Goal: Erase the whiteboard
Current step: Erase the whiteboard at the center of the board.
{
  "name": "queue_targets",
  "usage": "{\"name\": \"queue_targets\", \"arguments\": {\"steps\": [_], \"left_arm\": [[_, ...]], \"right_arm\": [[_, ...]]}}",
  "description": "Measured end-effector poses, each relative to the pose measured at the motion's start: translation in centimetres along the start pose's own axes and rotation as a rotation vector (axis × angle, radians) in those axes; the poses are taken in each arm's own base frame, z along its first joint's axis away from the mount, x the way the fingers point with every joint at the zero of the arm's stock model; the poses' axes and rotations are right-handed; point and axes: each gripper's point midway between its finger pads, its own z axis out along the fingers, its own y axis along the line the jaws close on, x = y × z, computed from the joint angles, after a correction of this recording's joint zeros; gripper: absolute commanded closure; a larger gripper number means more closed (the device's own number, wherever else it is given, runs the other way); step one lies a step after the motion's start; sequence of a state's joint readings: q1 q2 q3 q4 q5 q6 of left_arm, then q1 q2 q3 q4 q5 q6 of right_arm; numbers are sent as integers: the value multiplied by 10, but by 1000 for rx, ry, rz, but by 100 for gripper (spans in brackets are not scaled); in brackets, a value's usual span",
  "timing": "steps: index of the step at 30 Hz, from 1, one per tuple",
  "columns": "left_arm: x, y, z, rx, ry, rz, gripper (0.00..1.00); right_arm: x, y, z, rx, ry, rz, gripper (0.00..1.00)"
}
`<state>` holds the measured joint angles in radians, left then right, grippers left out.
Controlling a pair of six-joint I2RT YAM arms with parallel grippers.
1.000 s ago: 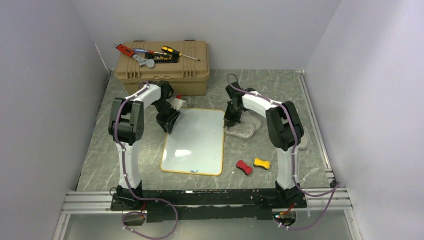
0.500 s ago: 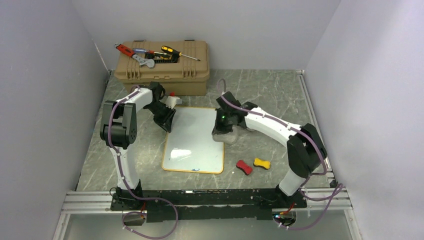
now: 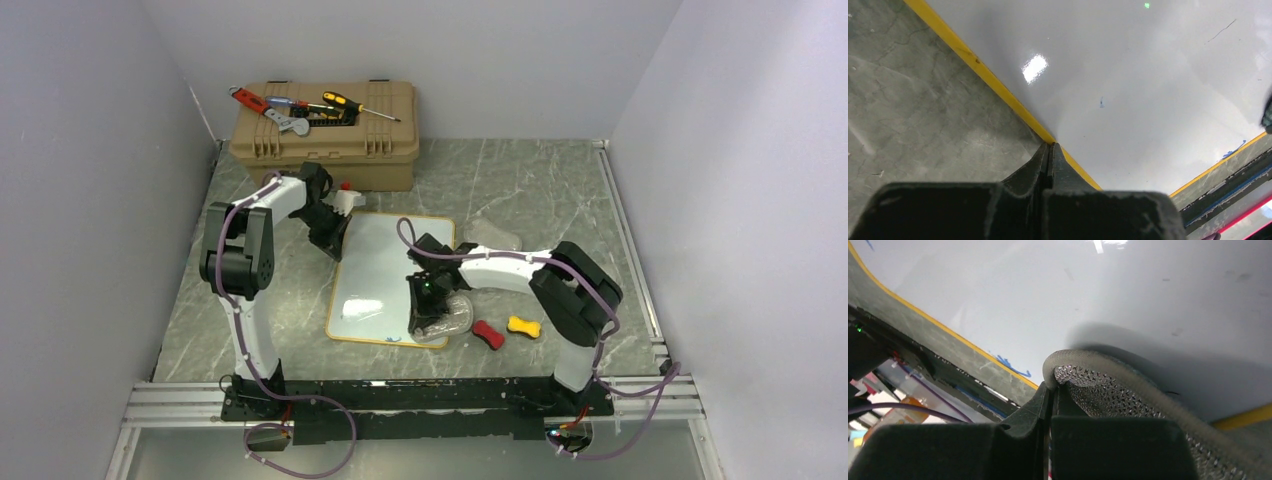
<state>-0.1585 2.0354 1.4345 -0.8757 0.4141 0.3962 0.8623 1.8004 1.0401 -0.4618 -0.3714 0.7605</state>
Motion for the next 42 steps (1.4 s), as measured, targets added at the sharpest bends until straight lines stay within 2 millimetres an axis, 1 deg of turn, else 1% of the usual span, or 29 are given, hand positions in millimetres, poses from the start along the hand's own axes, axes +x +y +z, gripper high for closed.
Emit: {"name": "queue_targets", "arguments": {"steps": [2,6,9,12,14,17,19,22,24,27,31,32,34,36,40,42], "left_arm": [[0,0,0,-8,3,1,100],[-1,1,0,-27,22,9,100],[0,1,1,-32,37,1,100],[0,1,1,-33,46,-8,100],[0,1,1,-32,51,-10,100],[0,1,1,-34,52,-9,100],[0,1,1,-34,52,-8,100],[0,1,1,-34,53,-8,100],[0,1,1,-34,52,-8,100],[0,1,1,-34,53,-8,100],[0,1,1,-34,54,-7,100],[0,1,1,-34,54,-8,100],[0,1,1,-34,54,-7,100],[0,1,1,-34,54,-7,100],[0,1,1,-35,55,-6,100],[0,1,1,-36,56,-5,100]], "right_arm": [[4,5,4,-14,17,-16,100],[10,30,17,-51,65,-71,100],[5,60,32,-88,81,-122,100],[1,75,41,-123,79,-136,100],[1,74,41,-138,73,-121,100],[2,64,37,-176,30,-91,100],[7,50,30,-182,8,-64,100],[16,24,16,-163,-13,-16,100],[19,14,11,-154,-23,3,100],[21,8,8,-146,-35,13,100],[19,13,10,-142,-22,16,100],[17,16,12,-140,-5,20,100],[11,31,20,-148,25,12,100],[0,53,31,-164,38,-16,100],[-26,105,56,-211,20,-87,100],[-37,125,66,-241,2,-112,100]]}}
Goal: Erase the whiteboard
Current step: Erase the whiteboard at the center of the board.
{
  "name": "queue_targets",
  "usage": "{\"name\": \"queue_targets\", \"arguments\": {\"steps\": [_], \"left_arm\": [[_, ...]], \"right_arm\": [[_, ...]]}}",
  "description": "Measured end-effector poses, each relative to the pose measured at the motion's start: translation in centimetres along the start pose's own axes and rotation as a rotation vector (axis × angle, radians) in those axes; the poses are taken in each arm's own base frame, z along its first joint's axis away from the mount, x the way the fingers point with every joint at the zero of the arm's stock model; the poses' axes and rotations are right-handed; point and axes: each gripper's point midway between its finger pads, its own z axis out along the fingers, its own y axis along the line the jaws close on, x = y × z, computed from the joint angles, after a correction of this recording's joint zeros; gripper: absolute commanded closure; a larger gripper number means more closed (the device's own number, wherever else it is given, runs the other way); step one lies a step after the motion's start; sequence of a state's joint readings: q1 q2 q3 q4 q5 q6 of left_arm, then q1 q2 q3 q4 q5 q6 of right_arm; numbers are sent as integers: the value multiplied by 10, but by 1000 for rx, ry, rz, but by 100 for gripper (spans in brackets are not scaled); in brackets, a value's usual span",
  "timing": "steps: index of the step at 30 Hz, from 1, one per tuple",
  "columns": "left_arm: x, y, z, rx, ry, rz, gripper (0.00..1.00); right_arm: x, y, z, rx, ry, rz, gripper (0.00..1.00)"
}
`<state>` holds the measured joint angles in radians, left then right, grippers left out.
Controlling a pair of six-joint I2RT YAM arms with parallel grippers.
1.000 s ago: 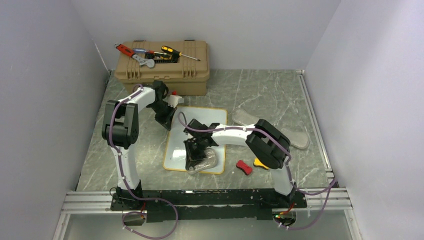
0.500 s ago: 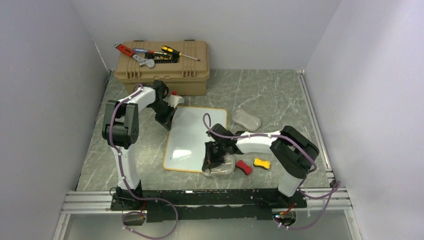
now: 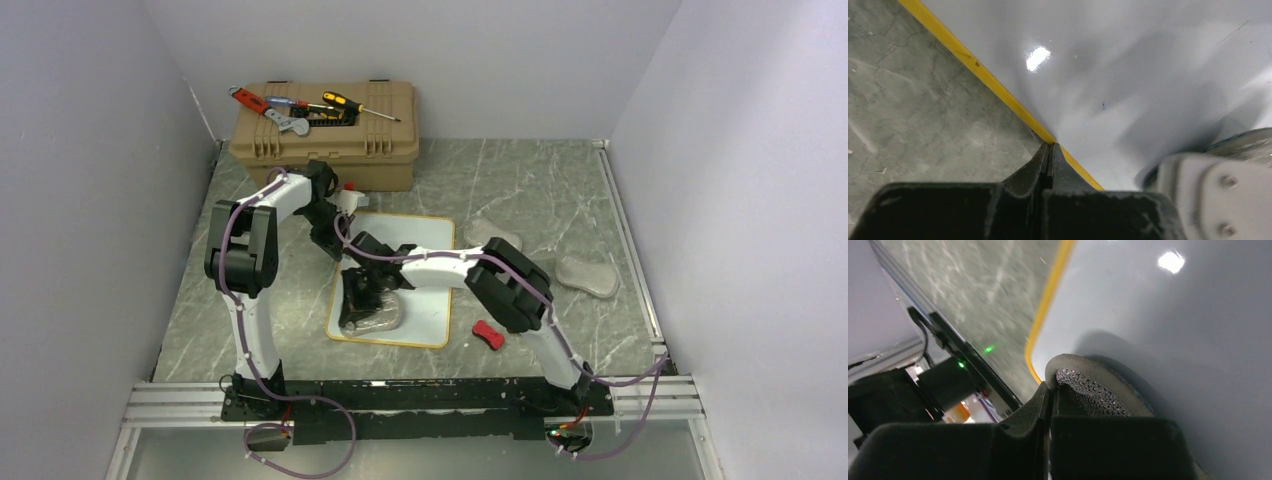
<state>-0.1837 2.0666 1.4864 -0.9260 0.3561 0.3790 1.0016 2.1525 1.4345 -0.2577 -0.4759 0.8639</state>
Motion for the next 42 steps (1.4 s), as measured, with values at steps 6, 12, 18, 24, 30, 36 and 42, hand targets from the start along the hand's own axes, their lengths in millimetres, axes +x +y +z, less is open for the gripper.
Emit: {"name": "queue_targets", "arguments": {"steps": [6,12,18,24,30,36,42], "left_arm": [[0,0,0,-4,2,2,100],[0,0,-1,-8,0,8,100],[0,0,0,-9,-3,10,100],[0,0,0,-7,3,8,100],[0,0,-1,-5,11,5,100],[0,0,-1,-8,13,7,100],[0,0,-1,-8,13,7,100]], "right_arm": [[-11,8,11,-55,-48,29,100],[-5,-60,-51,24,-223,199,100],[-22,-67,-56,85,-266,230,100],[-53,13,13,-5,-225,61,100],[-30,13,16,-19,-212,24,100],[5,-56,-47,40,-239,133,100],[-14,-36,-31,21,-216,108,100]]}}
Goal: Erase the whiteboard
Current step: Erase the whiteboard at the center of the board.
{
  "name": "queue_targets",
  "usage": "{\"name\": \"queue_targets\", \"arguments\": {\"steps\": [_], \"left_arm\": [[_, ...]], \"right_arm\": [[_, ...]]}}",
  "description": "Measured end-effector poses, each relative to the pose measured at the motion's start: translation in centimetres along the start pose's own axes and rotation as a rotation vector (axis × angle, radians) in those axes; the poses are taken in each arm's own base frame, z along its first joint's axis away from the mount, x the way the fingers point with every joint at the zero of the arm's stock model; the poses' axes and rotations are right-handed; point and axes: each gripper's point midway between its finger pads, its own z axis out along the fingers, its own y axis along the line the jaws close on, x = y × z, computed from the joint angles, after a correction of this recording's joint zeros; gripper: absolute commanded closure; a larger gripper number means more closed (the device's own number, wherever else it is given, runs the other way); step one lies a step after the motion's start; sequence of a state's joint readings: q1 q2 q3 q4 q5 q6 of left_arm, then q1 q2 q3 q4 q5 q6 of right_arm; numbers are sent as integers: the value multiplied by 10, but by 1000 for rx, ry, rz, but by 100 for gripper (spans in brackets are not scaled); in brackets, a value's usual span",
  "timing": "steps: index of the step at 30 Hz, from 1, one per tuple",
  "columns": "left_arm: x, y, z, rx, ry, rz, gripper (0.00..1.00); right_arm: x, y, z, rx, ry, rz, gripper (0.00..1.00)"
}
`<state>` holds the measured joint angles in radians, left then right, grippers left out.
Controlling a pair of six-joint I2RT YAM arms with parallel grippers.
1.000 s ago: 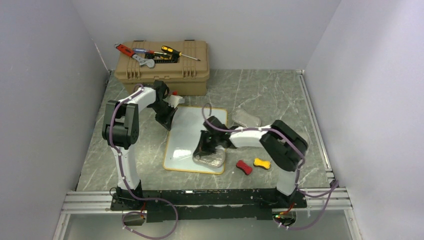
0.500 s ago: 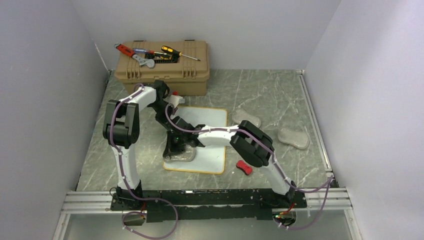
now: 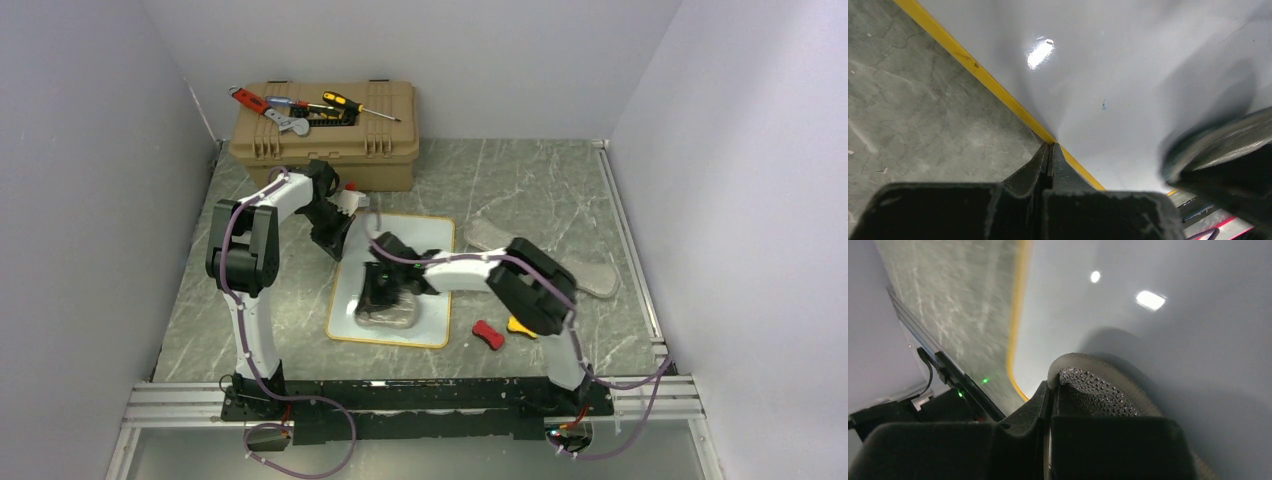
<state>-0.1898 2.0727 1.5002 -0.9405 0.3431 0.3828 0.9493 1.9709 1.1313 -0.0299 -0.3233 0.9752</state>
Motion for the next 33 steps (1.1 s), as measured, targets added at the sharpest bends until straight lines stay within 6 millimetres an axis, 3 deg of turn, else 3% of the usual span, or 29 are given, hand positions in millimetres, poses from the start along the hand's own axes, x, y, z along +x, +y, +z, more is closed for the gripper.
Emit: {"name": "queue_targets", "arguments": {"steps": [4,6,8,10,16,20,24,26,30,33], "left_arm": [[0,0,0,0,0,0,100],[0,0,0,0,0,0,100],[0,0,0,0,1,0,100],[0,0,0,0,1,0,100],[0,0,-1,0,0,6,100],[0,0,-1,1,-1,8,100],[0,0,-1,1,-2,9,100],[0,0,-1,2,-2,8,100],[0,0,-1,2,-1,13,100],[0,0,-1,1,-1,16,100]], "right_arm": [[1,52,40,-46,12,-140,100],[10,63,48,-52,27,-191,100],[18,60,48,-46,39,-208,100],[21,41,36,-46,33,-187,100],[15,-71,-60,12,-69,62,100],[20,-97,-84,19,-118,128,100],[18,-91,-74,-2,-89,127,100],[13,-75,-60,-40,-49,115,100],[-8,-22,-16,-87,15,13,100],[-7,-20,-11,-59,6,-26,100]]}}
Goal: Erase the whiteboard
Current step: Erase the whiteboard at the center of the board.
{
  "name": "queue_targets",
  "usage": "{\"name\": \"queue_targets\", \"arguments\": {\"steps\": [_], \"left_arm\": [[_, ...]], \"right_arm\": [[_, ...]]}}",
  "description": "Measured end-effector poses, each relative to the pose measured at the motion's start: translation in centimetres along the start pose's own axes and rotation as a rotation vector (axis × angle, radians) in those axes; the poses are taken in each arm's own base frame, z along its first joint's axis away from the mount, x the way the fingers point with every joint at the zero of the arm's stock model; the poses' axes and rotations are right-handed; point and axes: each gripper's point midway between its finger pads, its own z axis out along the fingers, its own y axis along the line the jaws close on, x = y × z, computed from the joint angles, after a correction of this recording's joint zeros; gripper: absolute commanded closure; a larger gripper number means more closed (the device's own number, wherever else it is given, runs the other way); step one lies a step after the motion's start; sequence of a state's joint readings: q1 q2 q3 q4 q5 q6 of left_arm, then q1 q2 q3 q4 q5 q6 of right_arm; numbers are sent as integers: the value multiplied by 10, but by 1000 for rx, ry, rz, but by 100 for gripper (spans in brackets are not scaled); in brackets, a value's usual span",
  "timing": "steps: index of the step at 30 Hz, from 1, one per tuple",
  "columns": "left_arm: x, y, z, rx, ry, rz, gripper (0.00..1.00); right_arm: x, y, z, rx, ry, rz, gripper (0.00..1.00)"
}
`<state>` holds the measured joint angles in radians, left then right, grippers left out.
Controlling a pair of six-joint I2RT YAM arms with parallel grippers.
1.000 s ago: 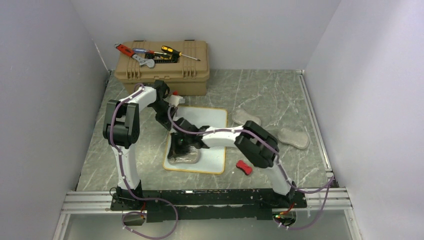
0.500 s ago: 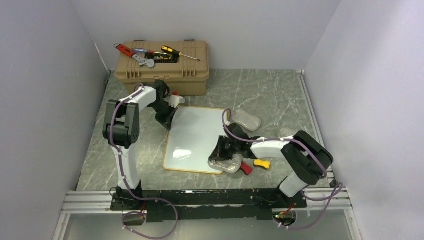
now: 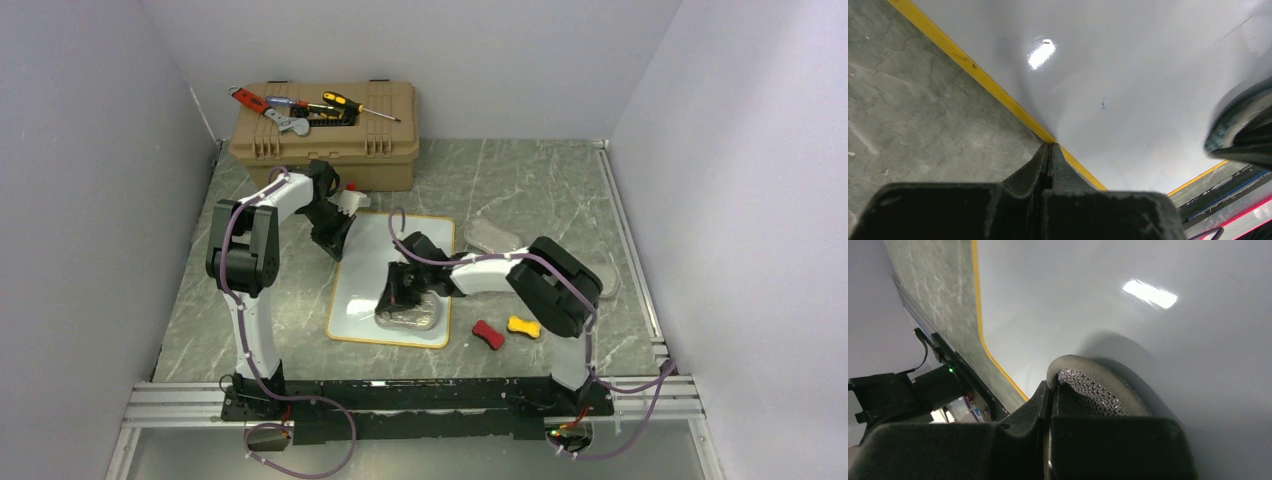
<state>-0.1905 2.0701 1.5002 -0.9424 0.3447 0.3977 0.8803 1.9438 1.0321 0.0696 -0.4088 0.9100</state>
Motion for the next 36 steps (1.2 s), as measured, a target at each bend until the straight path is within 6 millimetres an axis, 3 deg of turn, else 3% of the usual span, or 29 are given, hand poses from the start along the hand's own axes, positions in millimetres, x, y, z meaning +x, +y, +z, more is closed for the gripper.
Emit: {"name": "queue_targets", "arguments": {"steps": [3,7,11,17,20,23,26,30,36], "left_arm": [[0,0,0,-2,1,1,100],[0,0,0,-2,0,5,100],[0,0,0,-2,-1,7,100],[0,0,0,-2,-3,10,100],[0,0,1,-3,-2,12,100],[0,0,1,-3,-2,12,100],[0,0,1,-3,-2,12,100],[0,0,0,-4,-3,14,100],[0,0,0,-4,-3,17,100]], "right_arm": [[6,-22,-21,37,-9,36,100],[12,-74,-77,123,-55,163,100],[25,-97,-104,161,-72,212,100],[33,-90,-96,149,-36,192,100],[38,-64,-69,104,71,169,100],[21,-16,-22,36,166,95,100],[8,7,4,-3,183,37,100],[-5,-12,-8,5,165,78,100],[-55,-87,-74,126,-23,238,100]]}}
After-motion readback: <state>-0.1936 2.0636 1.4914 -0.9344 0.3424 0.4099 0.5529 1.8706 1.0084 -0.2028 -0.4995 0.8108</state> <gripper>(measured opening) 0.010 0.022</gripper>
